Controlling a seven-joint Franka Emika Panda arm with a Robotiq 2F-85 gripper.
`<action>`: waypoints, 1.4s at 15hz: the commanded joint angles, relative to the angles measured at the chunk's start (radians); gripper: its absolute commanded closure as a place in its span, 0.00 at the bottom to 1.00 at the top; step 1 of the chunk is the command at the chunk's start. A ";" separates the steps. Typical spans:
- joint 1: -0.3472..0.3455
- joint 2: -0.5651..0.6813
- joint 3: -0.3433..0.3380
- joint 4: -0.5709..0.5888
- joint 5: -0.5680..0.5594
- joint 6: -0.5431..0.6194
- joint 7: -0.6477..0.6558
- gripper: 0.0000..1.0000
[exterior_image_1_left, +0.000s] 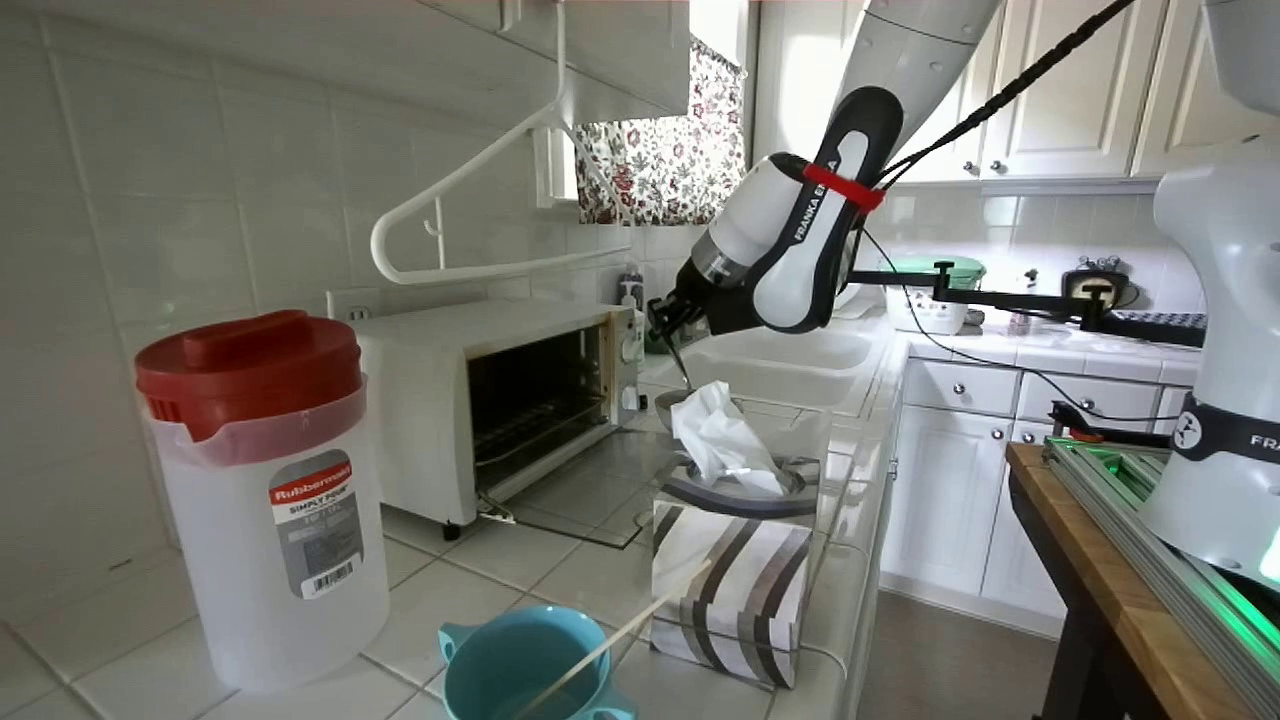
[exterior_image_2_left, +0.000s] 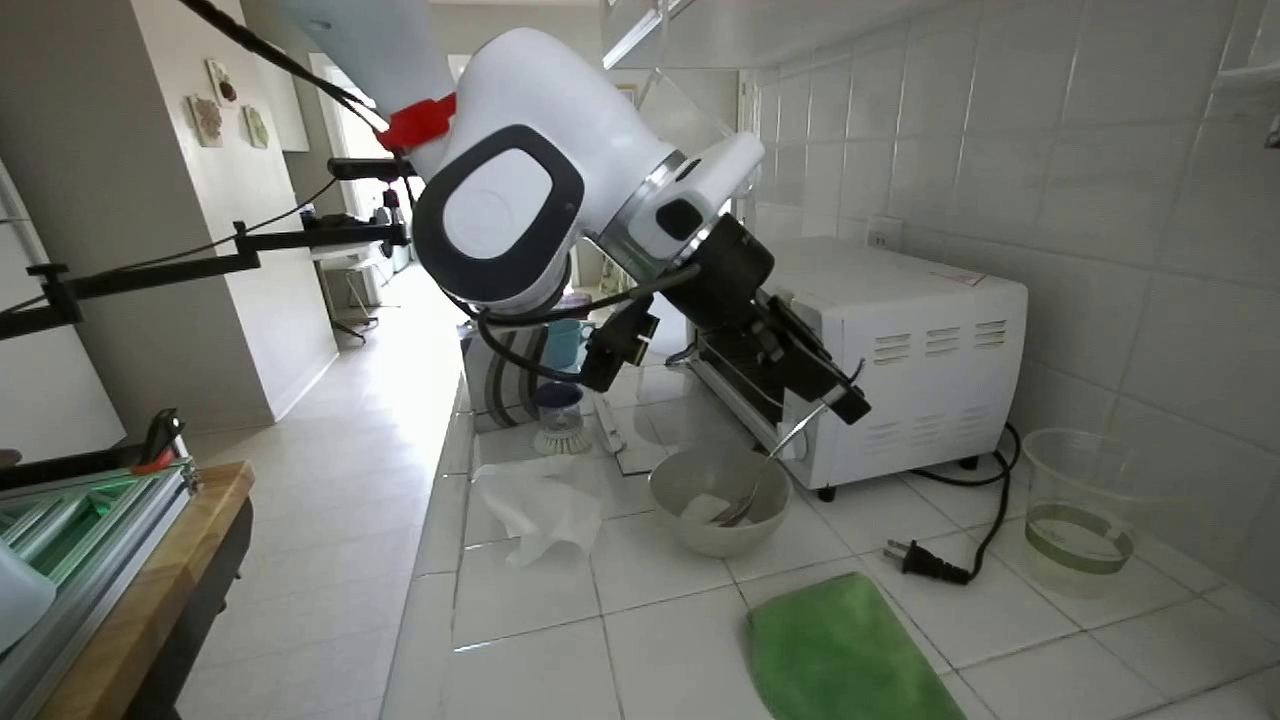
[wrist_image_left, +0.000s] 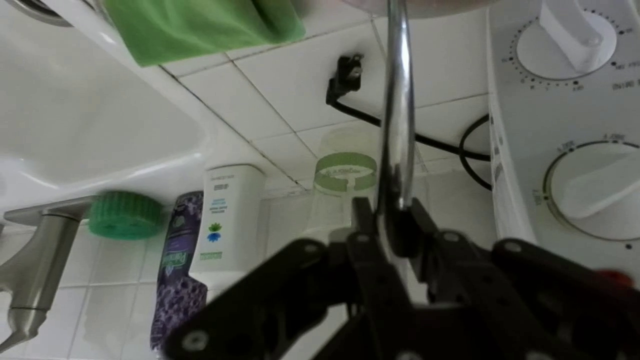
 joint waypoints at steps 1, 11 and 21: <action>0.010 0.016 -0.007 -0.014 0.027 0.055 0.022 0.95; 0.013 0.030 -0.008 -0.012 0.031 0.042 0.069 0.95; -0.018 0.028 0.031 -0.002 0.104 -0.039 0.095 0.95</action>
